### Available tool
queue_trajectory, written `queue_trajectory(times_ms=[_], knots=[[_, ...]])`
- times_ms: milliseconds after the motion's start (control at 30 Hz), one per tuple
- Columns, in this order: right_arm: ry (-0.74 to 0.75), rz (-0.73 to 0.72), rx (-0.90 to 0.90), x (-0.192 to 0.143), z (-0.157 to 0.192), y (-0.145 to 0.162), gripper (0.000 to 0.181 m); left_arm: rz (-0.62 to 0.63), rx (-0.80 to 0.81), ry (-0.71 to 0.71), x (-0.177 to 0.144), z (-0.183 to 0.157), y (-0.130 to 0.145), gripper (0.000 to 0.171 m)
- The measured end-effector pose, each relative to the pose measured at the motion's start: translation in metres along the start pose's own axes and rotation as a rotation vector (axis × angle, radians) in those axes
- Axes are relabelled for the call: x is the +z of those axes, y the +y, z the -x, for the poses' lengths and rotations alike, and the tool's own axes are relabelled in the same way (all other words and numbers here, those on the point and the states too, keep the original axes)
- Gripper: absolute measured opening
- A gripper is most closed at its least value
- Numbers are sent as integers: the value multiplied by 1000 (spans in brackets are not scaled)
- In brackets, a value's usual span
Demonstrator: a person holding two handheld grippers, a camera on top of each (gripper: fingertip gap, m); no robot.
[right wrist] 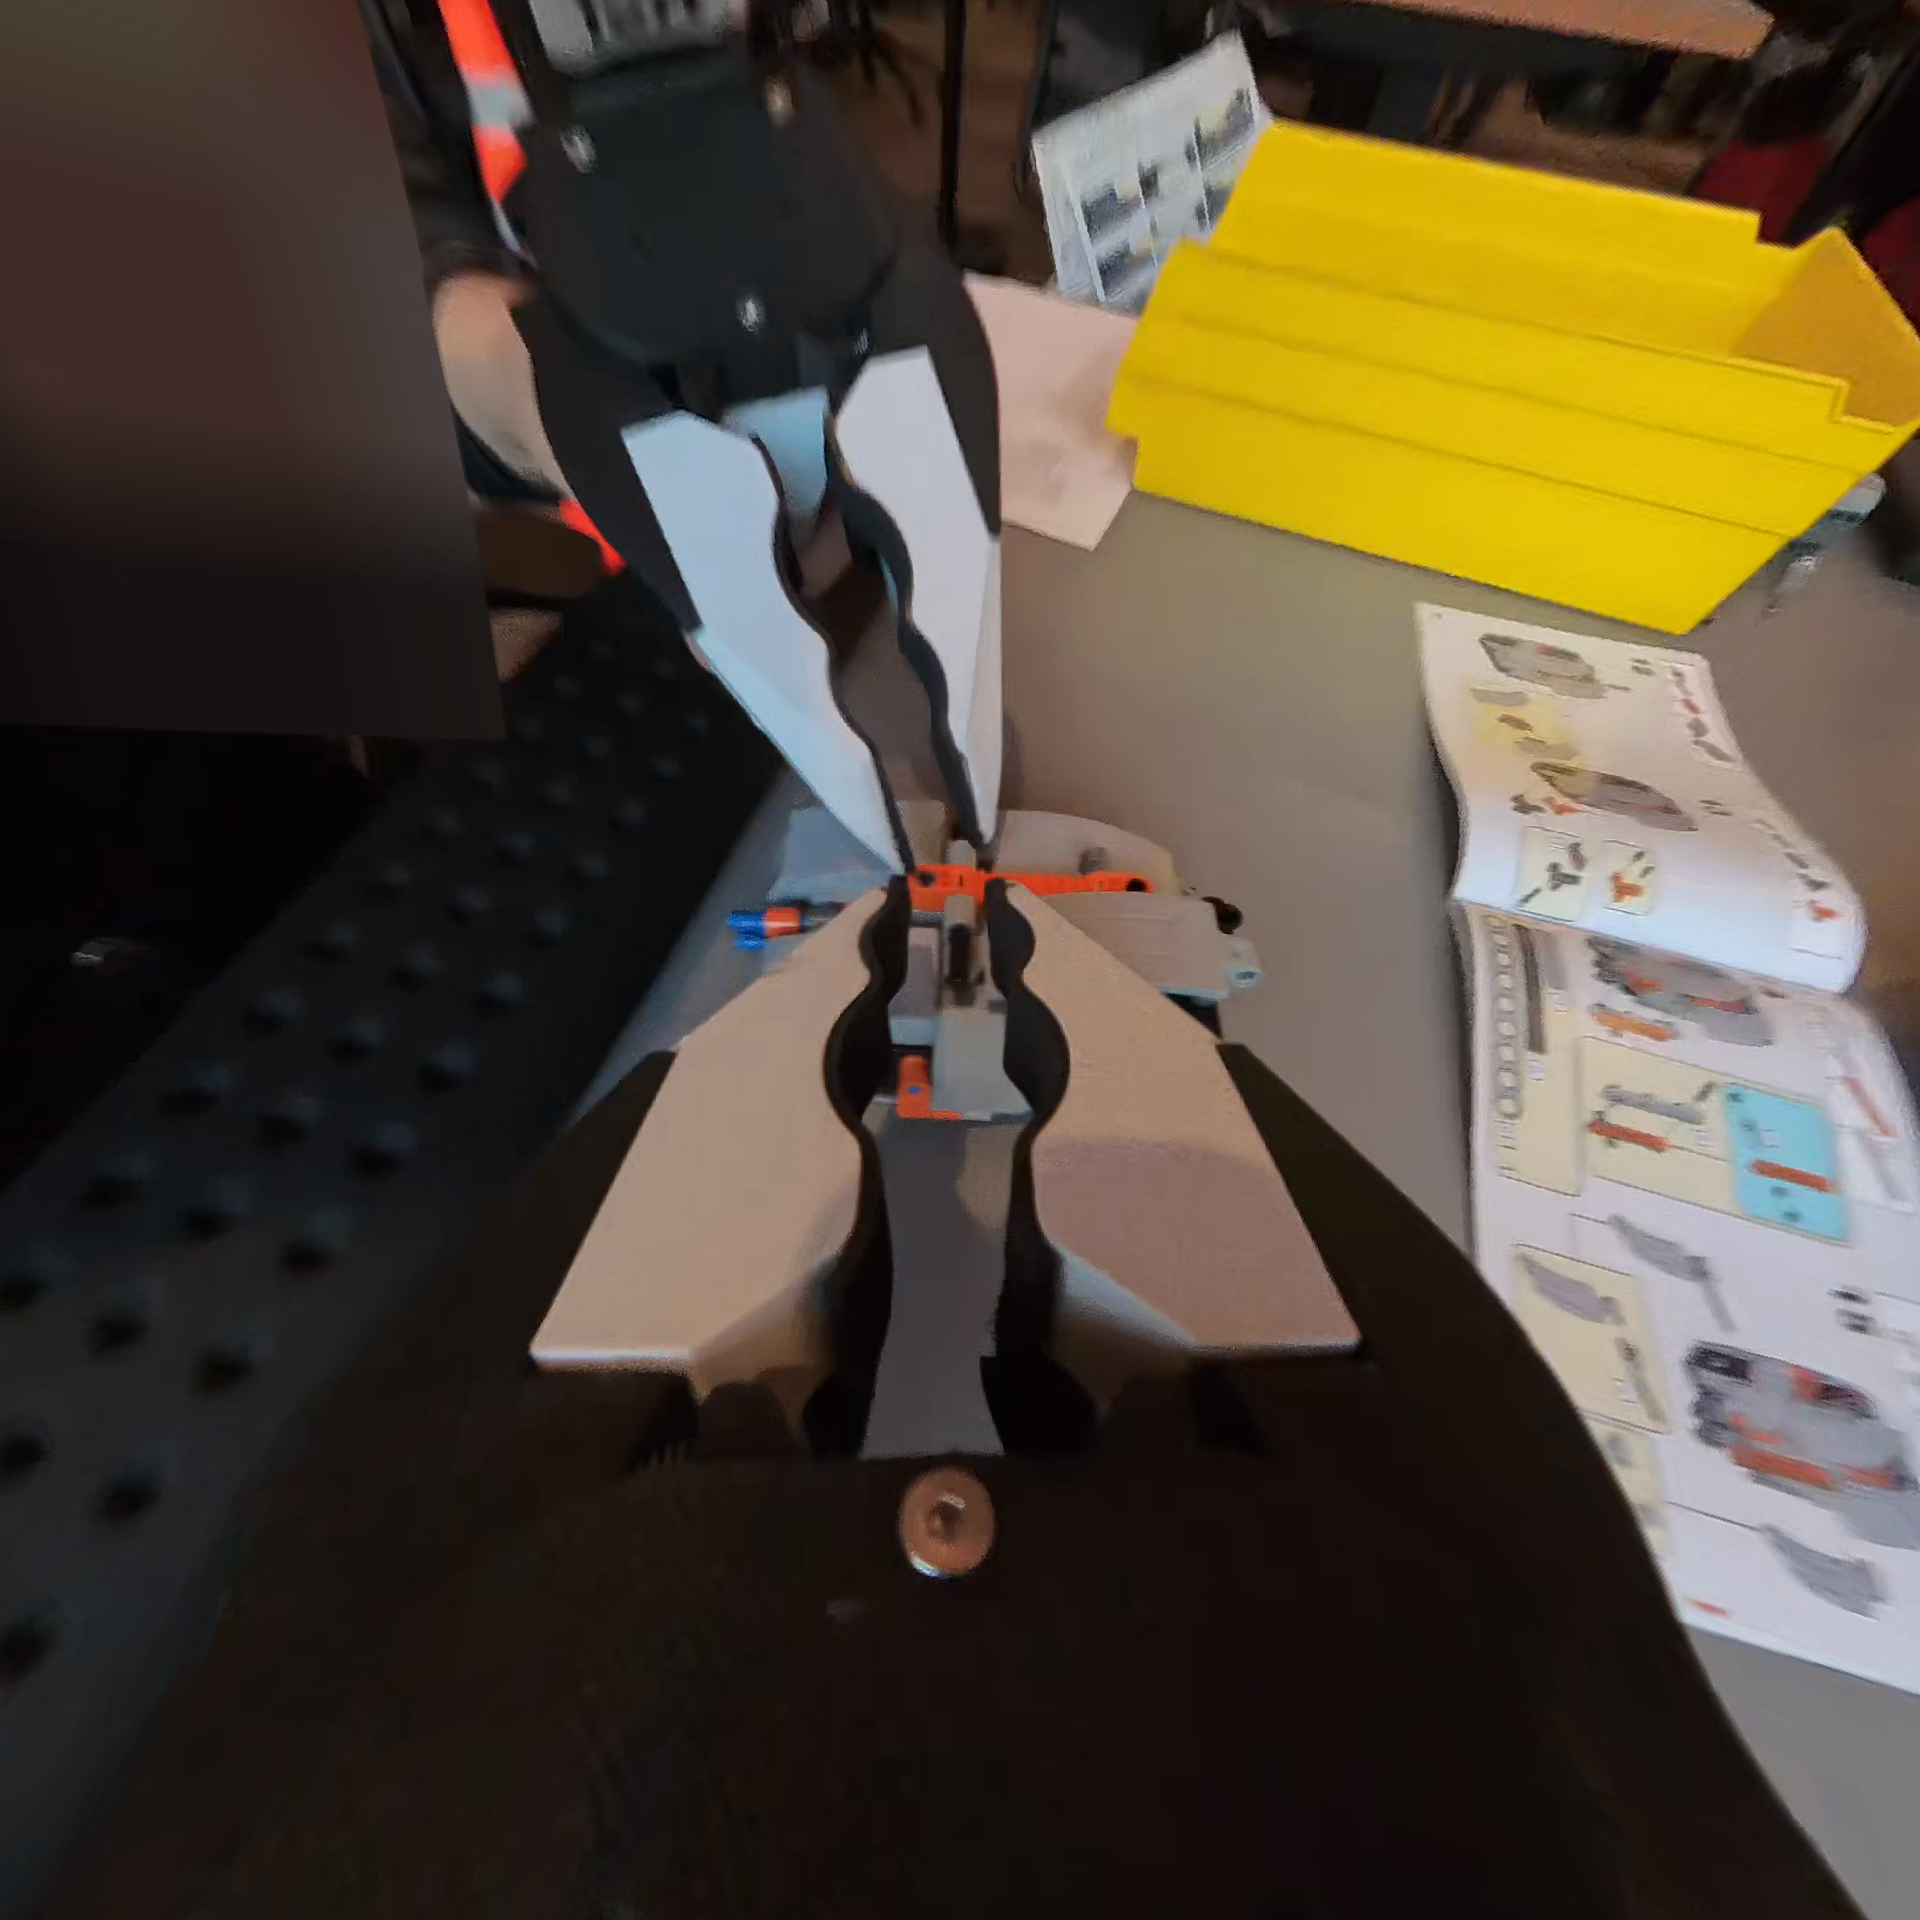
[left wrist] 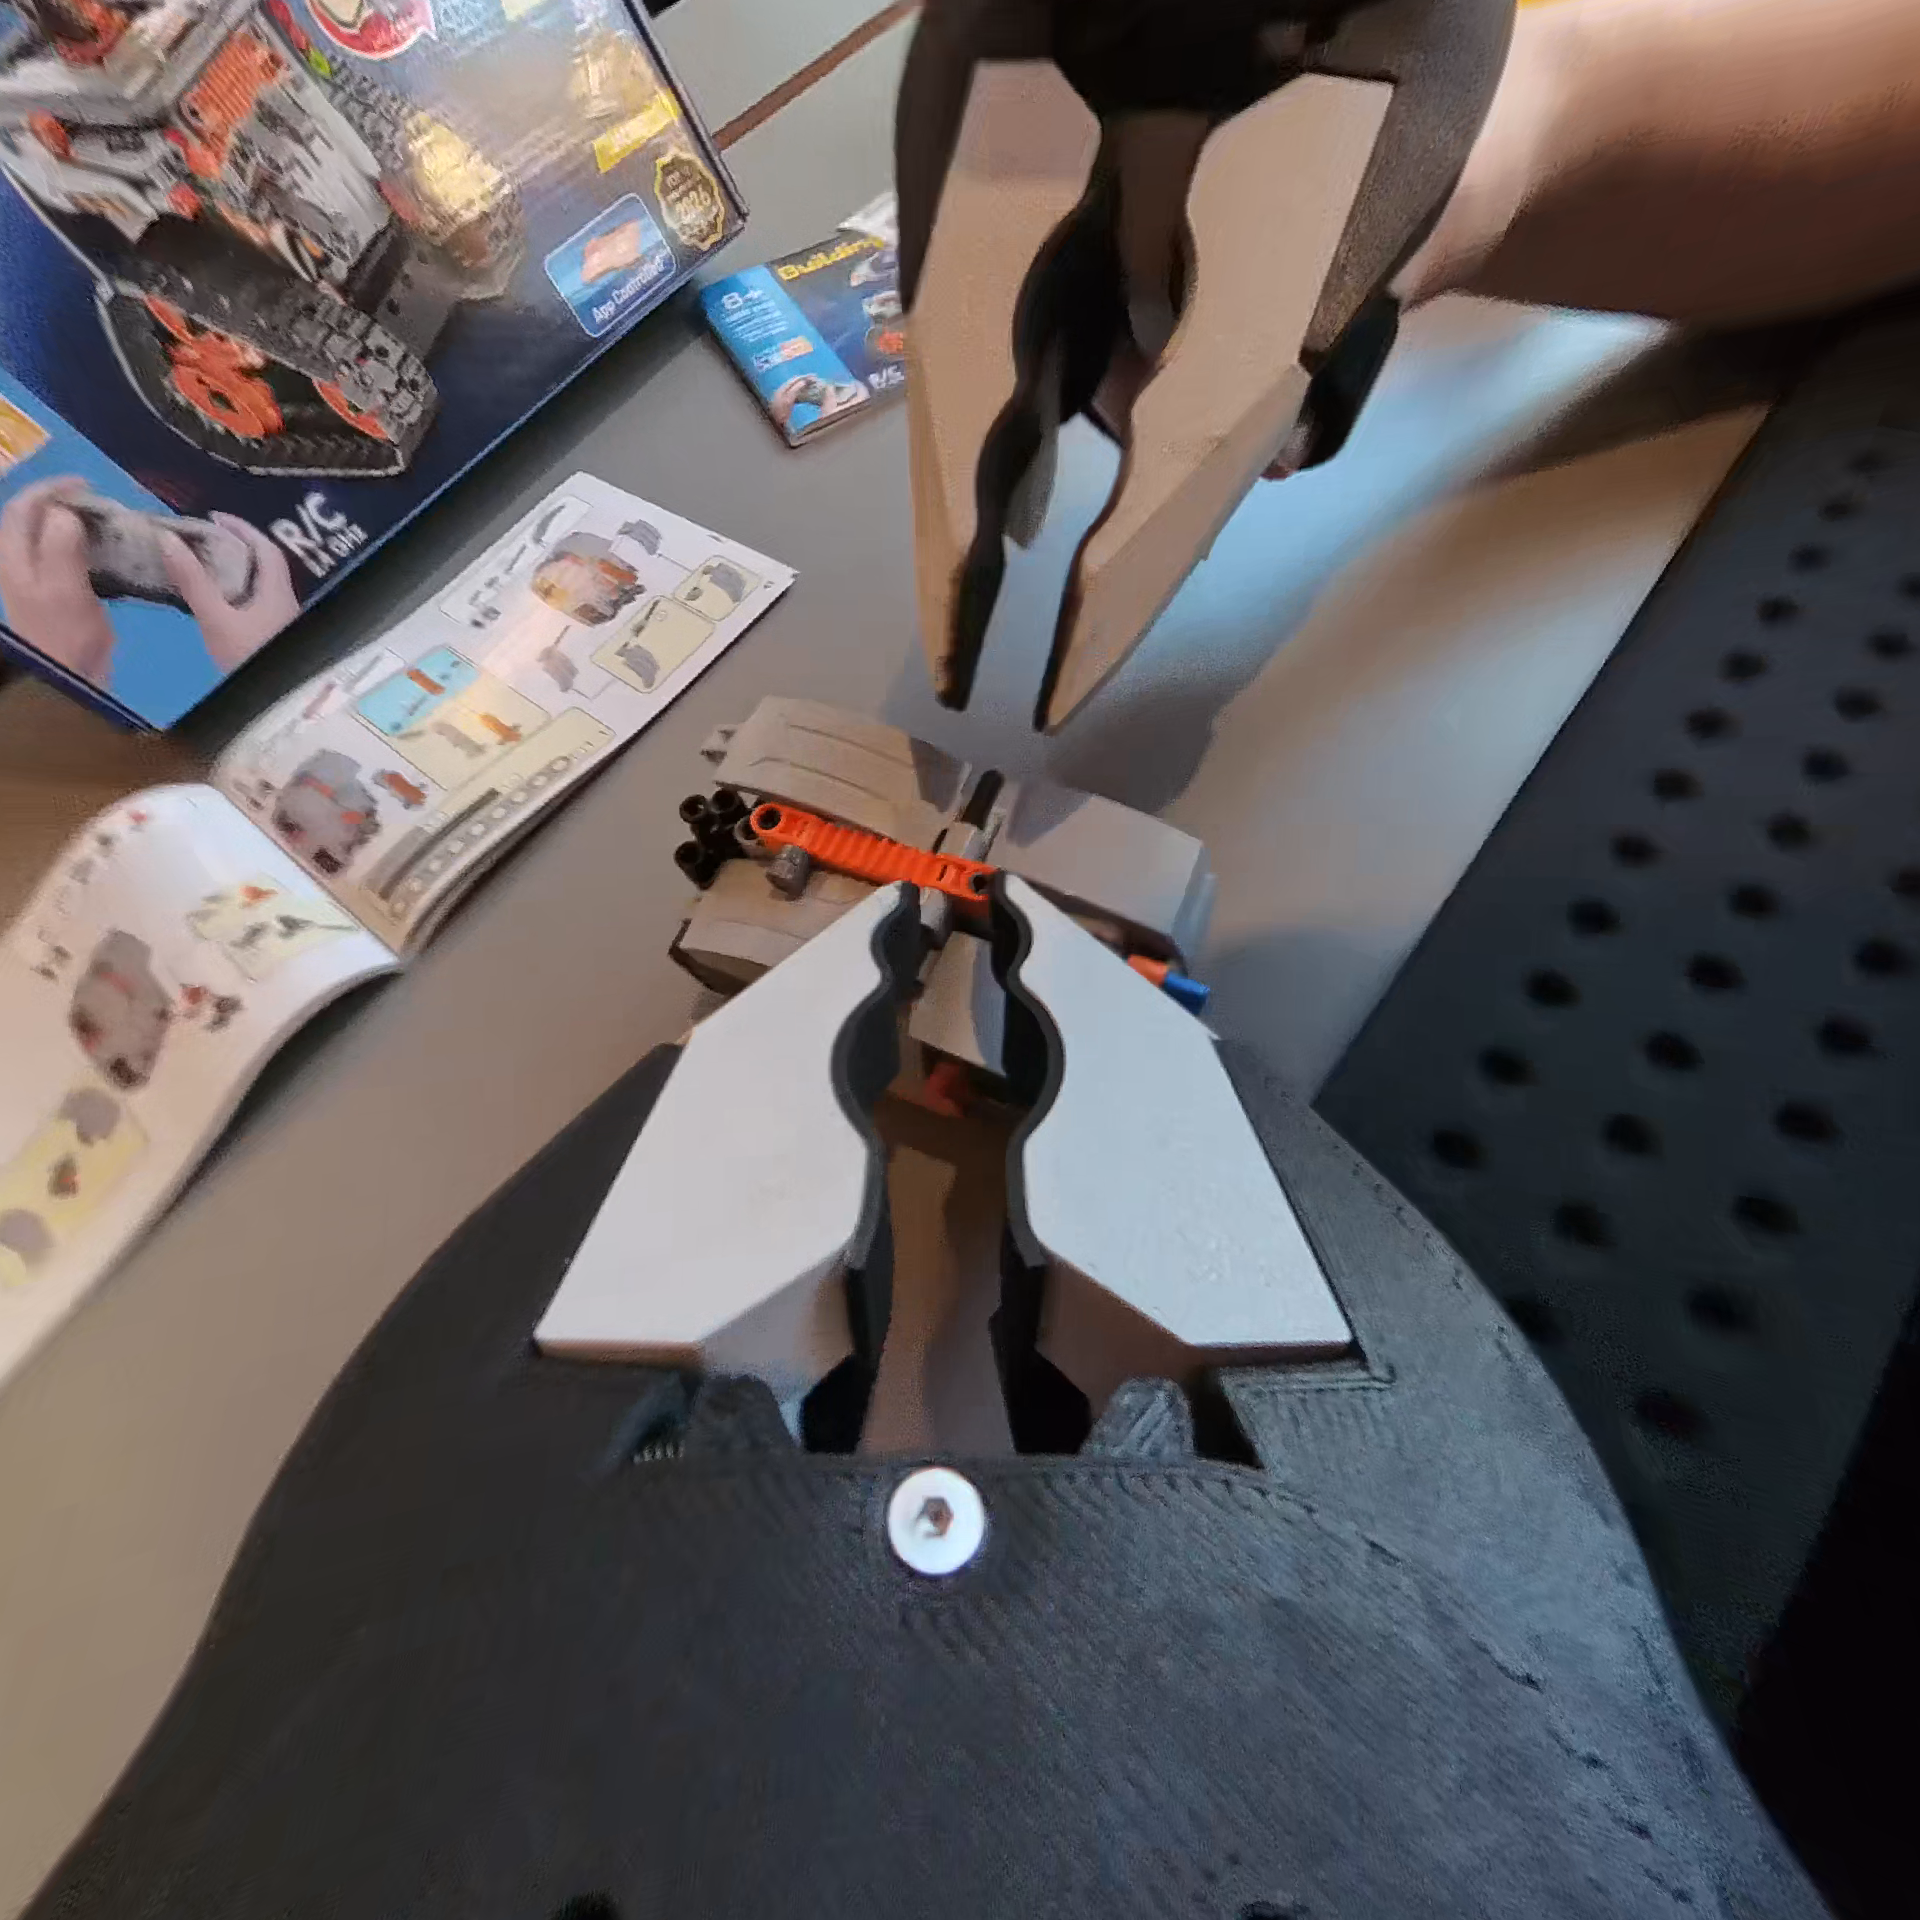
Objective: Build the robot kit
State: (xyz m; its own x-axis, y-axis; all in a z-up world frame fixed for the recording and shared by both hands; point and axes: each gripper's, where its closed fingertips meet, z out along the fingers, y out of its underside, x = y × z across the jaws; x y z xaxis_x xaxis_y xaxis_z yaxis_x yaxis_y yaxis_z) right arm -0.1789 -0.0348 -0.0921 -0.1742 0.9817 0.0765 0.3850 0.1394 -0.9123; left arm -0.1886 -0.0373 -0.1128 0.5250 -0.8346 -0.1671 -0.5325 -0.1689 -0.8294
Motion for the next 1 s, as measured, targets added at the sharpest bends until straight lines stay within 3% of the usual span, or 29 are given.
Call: queue_trajectory(times_ms=[100, 200, 333, 667, 1000], knots=[[33, 168, -65, 17, -4, 16, 18, 35, 152, 46, 0, 0, 1, 7], [52, 193, -72, 23, -4, 18, 7, 65, 241, 98, 0, 1, 2, 6], [67, 215, -104, 23, -5, 18, 6, 121, 259, 135, 5, 5, 8, 7], [52, 280, -134, 21, -6, 22, 6, 97, 251, 227, 7, 3, 8, 6], [35, 291, -128, 20, -5, 23, 6, 66, 296, 233, 6, 4, 9, 6]])
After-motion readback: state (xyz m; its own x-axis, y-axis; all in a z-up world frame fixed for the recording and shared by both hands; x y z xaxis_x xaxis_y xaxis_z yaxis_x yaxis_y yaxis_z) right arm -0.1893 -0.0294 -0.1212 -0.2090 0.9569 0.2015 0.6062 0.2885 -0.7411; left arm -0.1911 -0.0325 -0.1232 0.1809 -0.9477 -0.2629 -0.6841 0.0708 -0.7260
